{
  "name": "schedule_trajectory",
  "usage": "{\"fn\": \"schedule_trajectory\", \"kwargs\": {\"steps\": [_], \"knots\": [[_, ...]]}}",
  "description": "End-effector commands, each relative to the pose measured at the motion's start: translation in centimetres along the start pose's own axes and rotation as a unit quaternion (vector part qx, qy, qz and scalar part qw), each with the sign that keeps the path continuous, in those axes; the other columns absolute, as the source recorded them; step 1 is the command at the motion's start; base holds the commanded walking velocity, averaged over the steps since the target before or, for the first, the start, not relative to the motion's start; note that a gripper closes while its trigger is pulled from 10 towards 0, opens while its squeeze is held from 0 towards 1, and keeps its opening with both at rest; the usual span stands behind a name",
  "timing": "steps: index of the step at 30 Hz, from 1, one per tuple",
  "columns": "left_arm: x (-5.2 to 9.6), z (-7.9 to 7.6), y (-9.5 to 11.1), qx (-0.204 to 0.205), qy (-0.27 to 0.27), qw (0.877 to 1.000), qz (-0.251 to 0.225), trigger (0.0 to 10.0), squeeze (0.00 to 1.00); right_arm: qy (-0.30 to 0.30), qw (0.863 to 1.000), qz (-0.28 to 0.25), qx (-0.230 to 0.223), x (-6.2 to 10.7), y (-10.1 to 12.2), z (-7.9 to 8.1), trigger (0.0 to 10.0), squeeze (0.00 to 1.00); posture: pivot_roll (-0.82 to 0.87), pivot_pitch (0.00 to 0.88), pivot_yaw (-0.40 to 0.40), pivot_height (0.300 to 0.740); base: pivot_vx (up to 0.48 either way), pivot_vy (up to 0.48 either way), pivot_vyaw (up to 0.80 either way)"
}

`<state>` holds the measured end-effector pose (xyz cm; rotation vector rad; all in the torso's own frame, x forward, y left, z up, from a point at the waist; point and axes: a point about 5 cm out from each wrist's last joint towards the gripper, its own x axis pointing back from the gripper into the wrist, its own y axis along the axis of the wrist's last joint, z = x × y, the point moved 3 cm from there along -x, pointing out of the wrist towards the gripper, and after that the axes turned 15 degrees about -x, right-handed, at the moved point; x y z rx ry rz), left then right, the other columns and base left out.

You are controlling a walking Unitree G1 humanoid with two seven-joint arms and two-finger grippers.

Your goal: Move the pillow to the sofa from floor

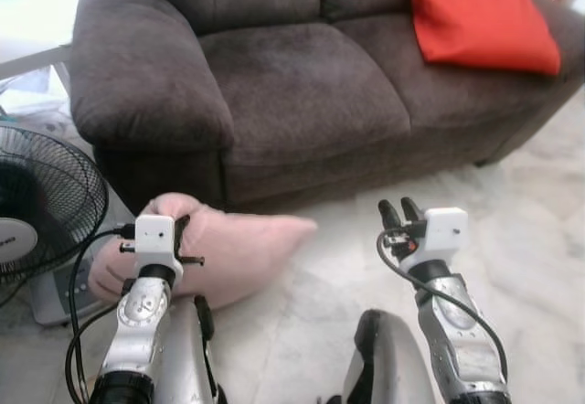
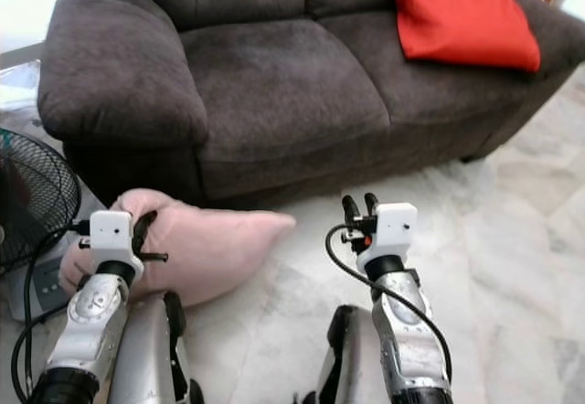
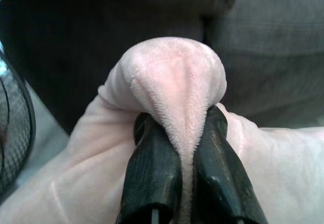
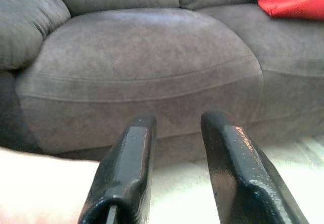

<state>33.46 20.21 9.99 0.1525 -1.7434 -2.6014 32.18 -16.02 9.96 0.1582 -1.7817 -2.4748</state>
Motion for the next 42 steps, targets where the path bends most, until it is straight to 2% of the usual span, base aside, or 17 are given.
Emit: {"fn": "schedule_trajectory", "kwargs": {"steps": [1, 7, 13, 16, 22, 30, 42], "knots": [[-0.5, 0.4, 3.5, -0.009, 0.016, 0.997, -0.072, 10.0, 0.00, -0.002, 1.000, -0.005, 0.004, -0.1, 0.2, -0.1, 10.0, 0.00, 0.17, 0.073, -0.072, 0.446, 0.000, 0.000, 0.00], [0.1, -0.1, 3.9, -0.016, 0.010, 0.997, -0.076, 10.0, 0.00, -0.006, 1.000, -0.004, 0.006, -0.2, 0.3, -0.2, 10.0, 0.00, 0.17, 0.073, -0.070, 0.446, 0.000, 0.000, 0.00], [0.4, 0.3, 4.5, -0.019, 0.020, 0.996, -0.084, 10.0, 0.00, -0.007, 1.000, -0.003, 0.005, -0.2, 0.1, -0.2, 10.0, 0.00, 0.17, 0.075, -0.066, 0.446, 0.000, 0.000, 0.00], [0.7, 0.6, 5.5, -0.016, 0.027, 0.994, -0.103, 10.0, 0.00, -0.007, 1.000, -0.003, 0.003, -0.1, 0.0, -0.1, 10.0, 0.00, 0.17, 0.075, -0.062, 0.446, 0.000, 0.000, 0.00], [1.3, 0.8, 7.7, -0.018, 0.027, 0.990, -0.138, 10.0, 0.00, -0.004, 1.000, -0.005, -0.002, 0.0, 0.0, -0.1, 10.0, 0.00, 0.17, 0.076, -0.058, 0.481, 0.000, 0.000, 0.00], [1.6, 0.0, 7.2, -0.016, 0.014, 0.992, -0.124, 10.0, 0.00, -0.001, 1.000, -0.004, -0.002, 0.1, 0.0, 0.1, 10.0, 0.00, 0.17, 0.079, -0.058, 0.516, 0.000, 0.000, 0.00], [1.7, -0.2, 7.1, -0.016, 0.008, 0.993, -0.112, 10.0, 0.00, 0.000, 1.000, -0.003, -0.004, 0.1, -0.1, 0.1, 10.0, 0.00, 0.17, 0.077, -0.058, 0.586, 0.000, 0.000, 0.00]]}}
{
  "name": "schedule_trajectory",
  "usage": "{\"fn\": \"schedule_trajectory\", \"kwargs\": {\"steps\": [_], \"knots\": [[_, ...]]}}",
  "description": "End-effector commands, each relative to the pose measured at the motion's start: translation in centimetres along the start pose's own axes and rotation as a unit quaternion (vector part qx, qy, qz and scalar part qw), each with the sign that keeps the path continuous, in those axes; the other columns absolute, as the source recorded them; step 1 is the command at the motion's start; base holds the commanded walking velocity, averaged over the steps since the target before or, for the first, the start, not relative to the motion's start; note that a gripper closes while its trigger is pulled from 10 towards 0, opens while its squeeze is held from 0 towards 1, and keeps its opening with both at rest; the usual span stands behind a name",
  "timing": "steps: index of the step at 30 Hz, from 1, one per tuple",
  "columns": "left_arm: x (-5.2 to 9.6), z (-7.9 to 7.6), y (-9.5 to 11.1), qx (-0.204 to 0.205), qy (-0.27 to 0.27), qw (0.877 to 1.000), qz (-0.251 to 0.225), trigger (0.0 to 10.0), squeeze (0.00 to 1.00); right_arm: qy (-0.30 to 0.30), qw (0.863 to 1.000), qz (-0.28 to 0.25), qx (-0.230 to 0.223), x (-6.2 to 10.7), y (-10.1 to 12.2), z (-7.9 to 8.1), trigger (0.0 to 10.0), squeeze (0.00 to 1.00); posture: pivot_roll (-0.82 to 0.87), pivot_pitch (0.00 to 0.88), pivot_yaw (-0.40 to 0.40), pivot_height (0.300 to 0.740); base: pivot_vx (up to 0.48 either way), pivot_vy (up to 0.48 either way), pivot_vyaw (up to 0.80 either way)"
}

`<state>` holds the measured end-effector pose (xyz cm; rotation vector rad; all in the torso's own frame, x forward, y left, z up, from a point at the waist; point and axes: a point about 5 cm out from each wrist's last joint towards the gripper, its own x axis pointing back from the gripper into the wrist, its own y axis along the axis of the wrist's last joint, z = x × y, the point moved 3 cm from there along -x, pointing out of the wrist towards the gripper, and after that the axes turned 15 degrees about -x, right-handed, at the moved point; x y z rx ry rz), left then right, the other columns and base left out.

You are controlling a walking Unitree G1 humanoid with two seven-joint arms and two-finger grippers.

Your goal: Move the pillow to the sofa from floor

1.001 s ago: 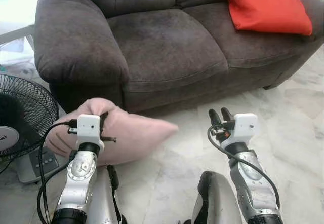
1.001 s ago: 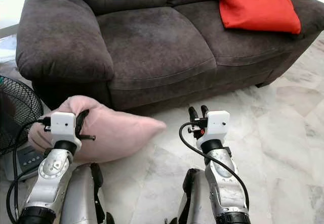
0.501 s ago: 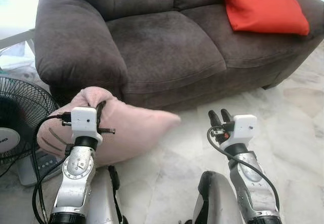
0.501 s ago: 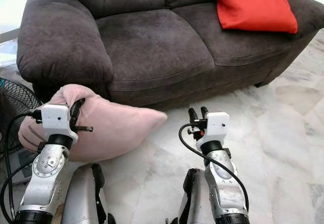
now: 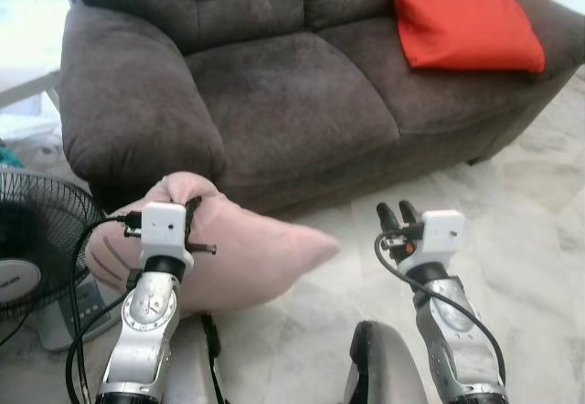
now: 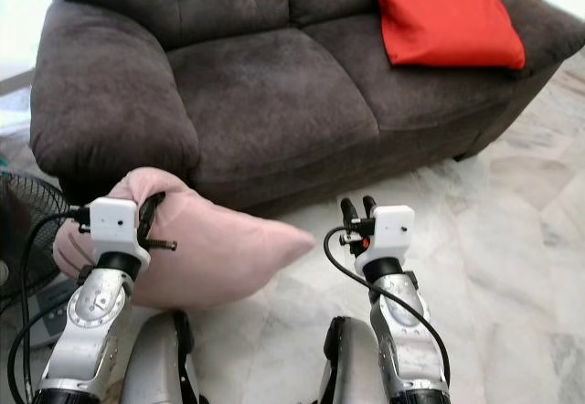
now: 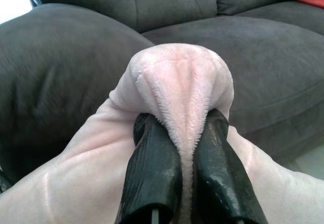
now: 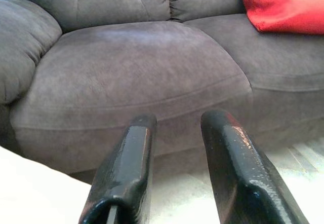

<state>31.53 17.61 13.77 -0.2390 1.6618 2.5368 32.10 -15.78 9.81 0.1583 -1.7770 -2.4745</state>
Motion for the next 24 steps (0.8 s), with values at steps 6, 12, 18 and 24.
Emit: {"fn": "schedule_trajectory", "kwargs": {"steps": [6, 12, 18, 24], "knots": [[-0.42, 0.56, 2.40, -0.010, 0.011, 0.999, -0.045, 10.0, 0.00, -0.002, 1.000, -0.005, -0.002, -0.01, 0.15, -0.12, 10.0, 0.00, 0.17, 0.073, -0.058, 0.626, 0.000, 0.000, 0.00], [-0.47, 0.49, 2.47, -0.013, 0.011, 0.999, -0.045, 10.0, 0.00, -0.002, 1.000, -0.005, -0.002, -0.02, 0.16, -0.12, 10.0, 0.00, 0.17, 0.071, -0.058, 0.666, 0.000, 0.000, 0.00], [-0.58, 0.71, 2.57, -0.024, 0.018, 0.999, -0.044, 10.0, 0.00, -0.001, 1.000, -0.006, -0.002, -0.12, 0.22, -0.08, 10.0, 0.00, 0.17, 0.066, -0.057, 0.701, 0.000, -0.080, 0.00], [-0.74, 0.55, 2.80, -0.021, 0.013, 0.999, -0.049, 10.0, 0.00, -0.001, 1.000, -0.007, -0.002, -0.14, 0.23, -0.07, 10.0, 0.00, 0.17, 0.061, -0.056, 0.740, 0.000, -0.159, 0.00]]}}
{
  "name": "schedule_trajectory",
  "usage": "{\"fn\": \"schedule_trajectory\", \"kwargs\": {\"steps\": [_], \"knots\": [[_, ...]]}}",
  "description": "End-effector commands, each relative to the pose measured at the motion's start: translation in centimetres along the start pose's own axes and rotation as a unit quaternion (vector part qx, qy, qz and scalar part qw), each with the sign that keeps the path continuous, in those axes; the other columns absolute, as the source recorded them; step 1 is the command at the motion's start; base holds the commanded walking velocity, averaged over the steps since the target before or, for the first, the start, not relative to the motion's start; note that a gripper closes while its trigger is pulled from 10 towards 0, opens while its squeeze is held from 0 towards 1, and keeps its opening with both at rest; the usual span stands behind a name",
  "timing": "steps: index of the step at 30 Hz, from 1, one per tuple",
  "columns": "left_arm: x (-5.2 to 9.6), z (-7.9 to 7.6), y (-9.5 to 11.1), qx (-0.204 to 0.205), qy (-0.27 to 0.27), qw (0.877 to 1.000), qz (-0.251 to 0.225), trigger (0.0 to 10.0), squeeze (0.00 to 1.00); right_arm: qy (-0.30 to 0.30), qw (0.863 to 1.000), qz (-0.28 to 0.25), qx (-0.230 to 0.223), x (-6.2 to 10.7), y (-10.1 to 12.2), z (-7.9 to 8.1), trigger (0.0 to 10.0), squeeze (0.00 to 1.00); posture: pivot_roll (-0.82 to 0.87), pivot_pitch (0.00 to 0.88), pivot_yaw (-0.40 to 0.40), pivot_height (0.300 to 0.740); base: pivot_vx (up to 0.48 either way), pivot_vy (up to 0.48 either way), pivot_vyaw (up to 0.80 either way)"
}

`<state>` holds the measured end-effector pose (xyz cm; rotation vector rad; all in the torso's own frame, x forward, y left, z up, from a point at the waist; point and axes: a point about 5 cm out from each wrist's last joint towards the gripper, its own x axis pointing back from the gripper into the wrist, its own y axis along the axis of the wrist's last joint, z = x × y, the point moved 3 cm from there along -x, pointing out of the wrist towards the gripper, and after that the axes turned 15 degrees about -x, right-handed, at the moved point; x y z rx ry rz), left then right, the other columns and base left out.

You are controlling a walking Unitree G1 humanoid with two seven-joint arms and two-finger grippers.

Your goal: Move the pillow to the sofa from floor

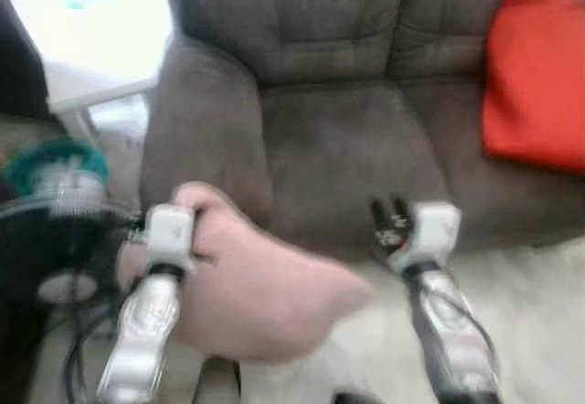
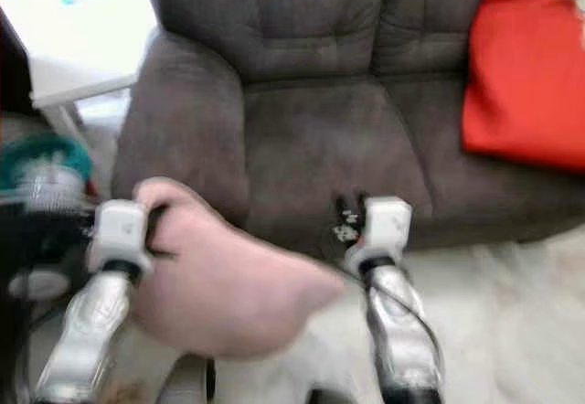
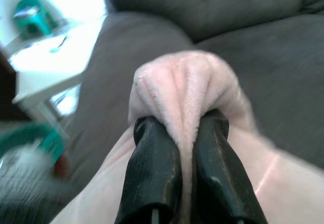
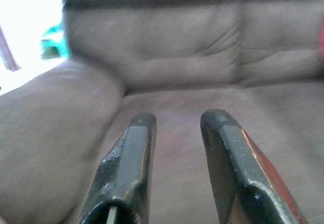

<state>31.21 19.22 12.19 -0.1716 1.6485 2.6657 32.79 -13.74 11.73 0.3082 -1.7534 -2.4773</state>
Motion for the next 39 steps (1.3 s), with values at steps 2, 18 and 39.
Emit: {"fn": "schedule_trajectory", "kwargs": {"steps": [2, 18, 39], "knots": [[-0.8, -0.1, 5.0, 0.009, 0.010, 0.995, -0.101, 10.0, 0.00, -0.041, 0.999, 0.022, 0.003, 1.1, -0.9, -2.4, 10.0, 0.00, 0.17, 0.061, -0.056, 0.740, 0.000, 0.000, 0.00], [-0.9, -0.1, 5.3, 0.015, 0.012, 0.994, -0.103, 10.0, 0.00, -0.039, 0.999, 0.022, 0.003, 1.0, -0.9, -2.5, 10.0, 0.00, 0.18, 0.056, -0.059, 0.740, 0.000, 0.000, 0.00], [-0.8, -1.1, 6.0, 0.035, -0.024, 0.992, -0.118, 10.0, 0.00, -0.040, 0.999, -0.001, -0.007, 0.8, -0.2, -2.5, 10.0, 0.00, 0.18, 0.049, -0.062, 0.740, 0.000, 0.000, 0.00]]}}
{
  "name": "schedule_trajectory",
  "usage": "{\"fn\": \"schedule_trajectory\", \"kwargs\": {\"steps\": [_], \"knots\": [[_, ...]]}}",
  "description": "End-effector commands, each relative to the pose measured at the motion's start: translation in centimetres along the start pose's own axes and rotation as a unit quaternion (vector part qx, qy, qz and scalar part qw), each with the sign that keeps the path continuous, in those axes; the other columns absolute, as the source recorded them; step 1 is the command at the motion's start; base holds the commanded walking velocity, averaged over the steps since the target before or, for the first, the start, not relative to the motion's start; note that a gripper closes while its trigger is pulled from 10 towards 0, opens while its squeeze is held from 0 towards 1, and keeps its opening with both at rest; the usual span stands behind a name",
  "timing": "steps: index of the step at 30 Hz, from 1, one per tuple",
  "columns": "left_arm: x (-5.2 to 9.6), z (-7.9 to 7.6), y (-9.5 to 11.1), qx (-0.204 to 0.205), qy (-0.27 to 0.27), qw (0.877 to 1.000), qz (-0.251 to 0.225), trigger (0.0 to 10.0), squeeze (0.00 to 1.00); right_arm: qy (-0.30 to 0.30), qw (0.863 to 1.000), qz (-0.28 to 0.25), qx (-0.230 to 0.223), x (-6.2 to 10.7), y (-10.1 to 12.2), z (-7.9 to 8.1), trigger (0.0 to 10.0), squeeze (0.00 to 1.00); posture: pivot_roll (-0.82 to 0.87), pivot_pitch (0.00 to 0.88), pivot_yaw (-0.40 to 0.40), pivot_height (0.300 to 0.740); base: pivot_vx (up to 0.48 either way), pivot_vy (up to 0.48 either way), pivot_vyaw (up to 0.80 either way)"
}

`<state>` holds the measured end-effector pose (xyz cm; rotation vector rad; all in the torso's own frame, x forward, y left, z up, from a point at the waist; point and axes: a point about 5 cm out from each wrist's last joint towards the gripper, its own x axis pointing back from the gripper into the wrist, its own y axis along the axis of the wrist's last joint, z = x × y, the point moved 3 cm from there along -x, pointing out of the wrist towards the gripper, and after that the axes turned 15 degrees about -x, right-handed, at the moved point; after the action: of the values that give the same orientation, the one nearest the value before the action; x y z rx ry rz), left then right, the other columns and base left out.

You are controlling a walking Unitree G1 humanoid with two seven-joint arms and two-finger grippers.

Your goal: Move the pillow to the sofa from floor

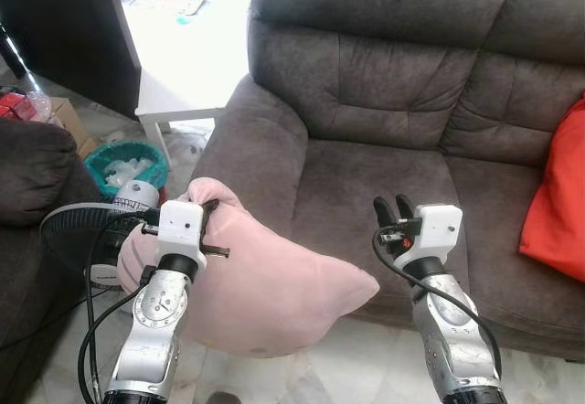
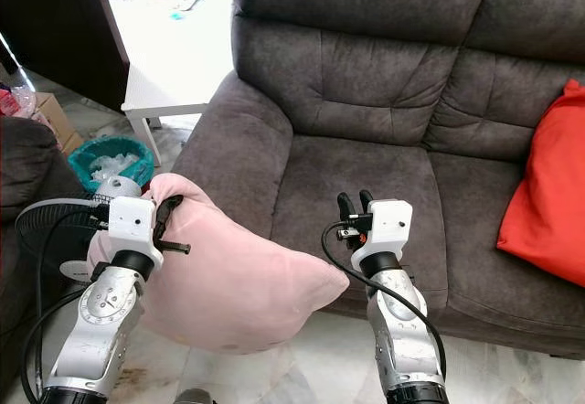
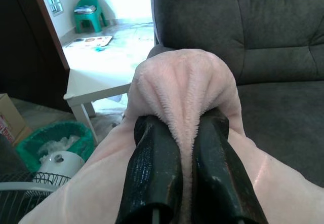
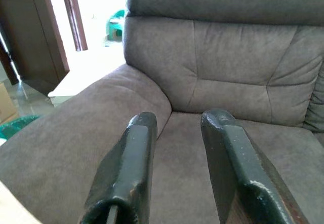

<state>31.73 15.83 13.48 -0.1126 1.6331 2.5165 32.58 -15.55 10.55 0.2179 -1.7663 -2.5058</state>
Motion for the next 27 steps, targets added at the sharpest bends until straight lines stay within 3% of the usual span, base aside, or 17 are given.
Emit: {"fn": "schedule_trajectory", "kwargs": {"steps": [1, 5, 6, 8, 11, 15, 17, 20, 27], "knots": [[-0.5, 1.2, 3.4, 0.006, 0.023, 0.997, -0.072, 10.0, 0.00, -0.008, 1.000, -0.009, -0.005, 0.1, 0.3, -0.5, 10.0, 0.00, 0.18, 0.049, -0.062, 0.740, 0.000, 0.000, 0.00], [-0.5, 0.8, 4.1, 0.008, 0.006, 0.996, -0.089, 10.0, 0.00, -0.016, 1.000, 0.012, 0.012, -0.1, 0.0, -1.1, 10.0, 0.00, 0.19, 0.040, -0.065, 0.740, 0.000, 0.000, 0.00], [-0.5, 0.5, 4.4, 0.005, -0.004, 0.995, -0.096, 10.0, 0.00, -0.021, 0.998, 0.034, 0.039, -0.2, -0.4, -1.7, 10.0, 0.00, 0.19, 0.040, -0.065, 0.740, 0.000, 0.000, 0.00], [-0.5, 0.1, 4.6, 0.007, -0.013, 0.995, -0.099, 10.0, 0.00, -0.008, 0.994, 0.067, 0.084, -0.4, -0.7, -2.3, 10.0, 0.00, 0.19, 0.032, -0.067, 0.740, 0.000, 0.000, 0.00], [-0.6, -0.2, 4.6, 0.010, -0.020, 0.995, -0.099, 10.0, 0.00, 0.009, 0.990, 0.104, 0.094, -0.8, -0.6, -3.0, 10.0, 0.00, 0.18, 0.023, -0.069, 0.740, 0.000, 0.000, 0.00], [-0.8, -0.6, 4.4, 0.014, -0.026, 0.995, -0.098, 10.0, 0.00, 0.056, 0.978, 0.142, 0.144, -1.0, 0.3, -3.5, 10.0, 0.00, 0.17, 0.004, -0.075, 0.740, 0.000, 0.000, 0.00], [-0.9, -0.7, 4.4, 0.014, -0.028, 0.995, -0.097, 10.0, 0.00, 0.047, 0.980, 0.121, 0.151, -1.5, 1.4, -3.8, 10.0, 0.00, 0.17, 0.000, -0.074, 0.740, 0.000, 0.000, 0.00], [-1.1, -0.8, 4.3, 0.016, -0.028, 0.995, -0.096, 10.0, 0.00, 0.000, 0.993, 0.044, 0.112, -2.4, 3.8, -4.1, 10.0, 0.00, 0.18, 0.000, -0.068, 0.740, 0.000, 0.000, 0.00], [-1.9, -0.9, 4.2, 0.011, -0.035, 0.995, -0.097, 10.0, 0.00, -0.043, 0.996, -0.050, 0.054, -2.5, 5.0, -3.2, 10.0, 0.00, 0.18, 0.000, -0.027, 0.740, 0.000, 0.000, 0.00]]}}
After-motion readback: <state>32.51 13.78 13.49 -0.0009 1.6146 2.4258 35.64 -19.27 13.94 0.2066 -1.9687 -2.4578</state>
